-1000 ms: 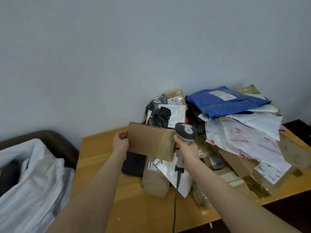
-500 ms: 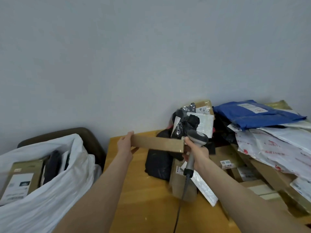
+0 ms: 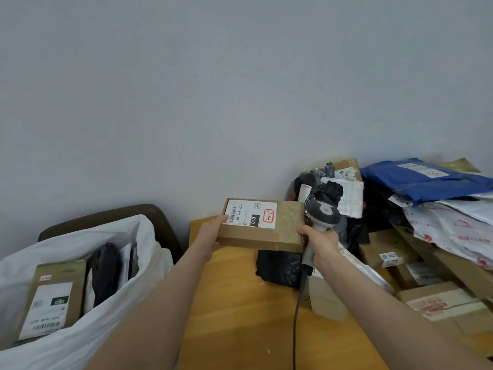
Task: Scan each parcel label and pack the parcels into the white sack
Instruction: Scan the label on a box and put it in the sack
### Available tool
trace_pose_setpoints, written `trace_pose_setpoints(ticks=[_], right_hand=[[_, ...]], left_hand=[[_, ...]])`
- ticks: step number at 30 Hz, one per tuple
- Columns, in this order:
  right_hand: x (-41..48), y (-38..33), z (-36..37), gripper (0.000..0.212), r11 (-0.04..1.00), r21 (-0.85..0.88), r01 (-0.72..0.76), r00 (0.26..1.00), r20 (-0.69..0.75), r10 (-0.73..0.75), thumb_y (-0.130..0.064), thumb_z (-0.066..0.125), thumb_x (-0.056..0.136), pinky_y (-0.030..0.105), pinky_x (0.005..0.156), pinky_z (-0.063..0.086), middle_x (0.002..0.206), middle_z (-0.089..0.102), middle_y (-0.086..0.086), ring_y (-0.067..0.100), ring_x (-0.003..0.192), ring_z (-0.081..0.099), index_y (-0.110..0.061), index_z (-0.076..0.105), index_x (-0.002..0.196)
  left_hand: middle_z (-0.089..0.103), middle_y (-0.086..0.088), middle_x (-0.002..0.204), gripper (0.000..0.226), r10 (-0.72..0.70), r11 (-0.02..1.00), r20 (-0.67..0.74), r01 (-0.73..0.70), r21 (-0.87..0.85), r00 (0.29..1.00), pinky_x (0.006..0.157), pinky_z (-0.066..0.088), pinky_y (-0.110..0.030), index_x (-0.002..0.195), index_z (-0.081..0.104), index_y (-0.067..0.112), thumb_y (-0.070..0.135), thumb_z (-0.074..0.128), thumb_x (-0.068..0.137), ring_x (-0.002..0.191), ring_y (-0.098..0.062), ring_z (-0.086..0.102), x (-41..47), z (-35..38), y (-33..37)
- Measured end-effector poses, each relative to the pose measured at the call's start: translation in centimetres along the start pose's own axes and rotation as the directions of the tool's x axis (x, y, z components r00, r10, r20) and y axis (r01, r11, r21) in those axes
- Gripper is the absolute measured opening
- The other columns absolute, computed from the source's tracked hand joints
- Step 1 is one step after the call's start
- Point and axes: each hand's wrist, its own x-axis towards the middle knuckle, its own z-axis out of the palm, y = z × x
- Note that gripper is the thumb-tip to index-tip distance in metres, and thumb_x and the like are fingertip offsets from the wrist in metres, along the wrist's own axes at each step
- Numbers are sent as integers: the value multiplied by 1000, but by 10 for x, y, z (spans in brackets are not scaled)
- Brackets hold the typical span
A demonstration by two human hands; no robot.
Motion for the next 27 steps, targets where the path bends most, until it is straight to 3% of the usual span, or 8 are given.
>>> trace_pose_setpoints(ticks=[3, 8, 11, 16, 21, 25, 27], right_hand=[[-1, 3, 1, 49, 999, 30, 16, 999, -31, -15, -5, 77, 74, 49, 93, 52, 109, 65, 14, 32, 102, 63, -3, 56, 118], [-9, 14, 5, 46, 999, 41, 16, 1000, -20, -15, -8, 78, 74, 51, 96, 50, 110, 63, 12, 32, 105, 61, -9, 54, 113], [-12, 18, 2, 43, 999, 45, 10, 1000, 21, -11, -11, 78, 77, 50, 98, 49, 110, 64, 12, 31, 105, 61, -7, 55, 113], [-16, 16, -14, 29, 994, -12, 105, 992, 75, -104, -16, 74, 83, 38, 79, 54, 85, 66, 8, 22, 76, 62, -5, 59, 105], [-43, 21, -11, 19, 986, -142, 87, 946, 321, -37, -20, 74, 84, 22, 46, 47, 54, 64, 4, 11, 43, 56, -4, 65, 89], [-65, 32, -5, 23, 969, -198, 145, 927, 371, -63, -26, 76, 81, 24, 45, 46, 50, 62, 4, 13, 40, 54, -6, 65, 82], [-73, 35, -4, 26, 967, -204, 156, 925, 373, -71, -27, 76, 81, 24, 45, 46, 50, 63, 5, 14, 41, 55, -4, 66, 86]], left_hand=[[68, -8, 111, 38, -11, 988, 67, 21, -153, 998, 68, 58, -35, 114, 61, 8, 32, 69, 85, 99, -25, 66, -4, -6, -2], [63, -15, 119, 43, -131, 949, 222, 187, -254, 966, 87, 55, -46, 121, 49, 16, 27, 70, 85, 102, -31, 66, -28, 23, -12], [72, -13, 106, 37, -117, 934, 261, 195, -298, 958, 81, 58, -47, 116, 55, 14, 18, 70, 83, 94, -31, 70, -34, 34, -13], [71, -8, 94, 48, 2, 991, 24, 1, -134, 1000, 71, 59, -38, 120, 54, 2, 13, 77, 79, 86, -26, 71, -30, 21, -12], [68, -10, 101, 59, 68, 997, -84, -70, -20, 994, 72, 58, -37, 126, 49, 2, 15, 79, 77, 90, -27, 69, -30, 19, -18], [66, -6, 102, 55, 91, 995, -75, -88, 40, 993, 68, 55, -32, 127, 49, 4, 11, 76, 79, 87, -22, 67, -31, 22, -24], [64, -7, 109, 54, 105, 992, -80, -98, 78, 991, 73, 54, -33, 127, 49, 5, 10, 75, 80, 94, -24, 65, -32, 22, -28]])
